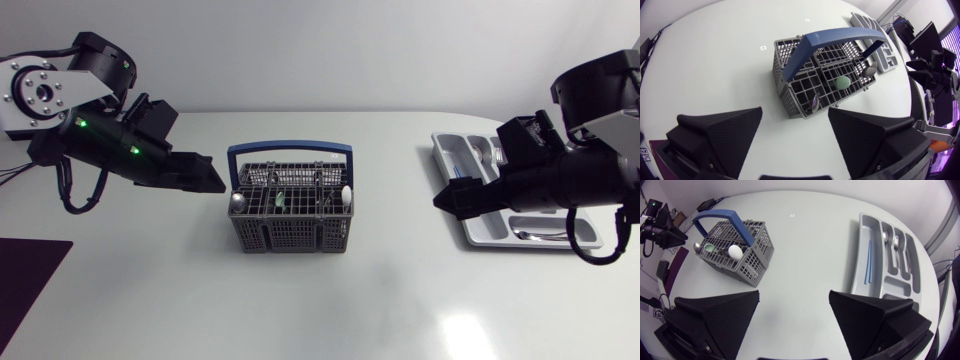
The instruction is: Unload the cutlery basket into the drawer organizer.
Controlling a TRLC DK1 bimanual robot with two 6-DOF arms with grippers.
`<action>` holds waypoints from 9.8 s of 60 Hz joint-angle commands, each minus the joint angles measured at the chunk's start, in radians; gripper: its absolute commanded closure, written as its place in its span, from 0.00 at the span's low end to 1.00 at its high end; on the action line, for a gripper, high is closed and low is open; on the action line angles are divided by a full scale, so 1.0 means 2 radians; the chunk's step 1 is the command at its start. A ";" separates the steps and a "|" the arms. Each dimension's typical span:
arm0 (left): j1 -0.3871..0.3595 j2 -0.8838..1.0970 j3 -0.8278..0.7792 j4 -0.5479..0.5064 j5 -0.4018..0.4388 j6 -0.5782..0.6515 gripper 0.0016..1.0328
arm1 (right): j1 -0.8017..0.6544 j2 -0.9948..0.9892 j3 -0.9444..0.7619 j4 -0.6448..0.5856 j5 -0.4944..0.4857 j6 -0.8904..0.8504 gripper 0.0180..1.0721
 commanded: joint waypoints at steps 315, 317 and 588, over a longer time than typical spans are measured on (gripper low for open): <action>-0.263 -0.086 -0.057 0.018 0.294 0.246 0.95 | 0.308 -0.063 -0.072 0.095 -0.151 -0.246 0.95; -0.262 -0.086 -0.056 0.018 0.294 0.245 0.92 | 0.308 -0.063 -0.072 0.095 -0.151 -0.246 0.95; -0.205 0.179 0.177 -0.077 -0.221 -0.084 0.55 | -0.229 0.217 0.164 -0.147 -0.028 -0.727 0.17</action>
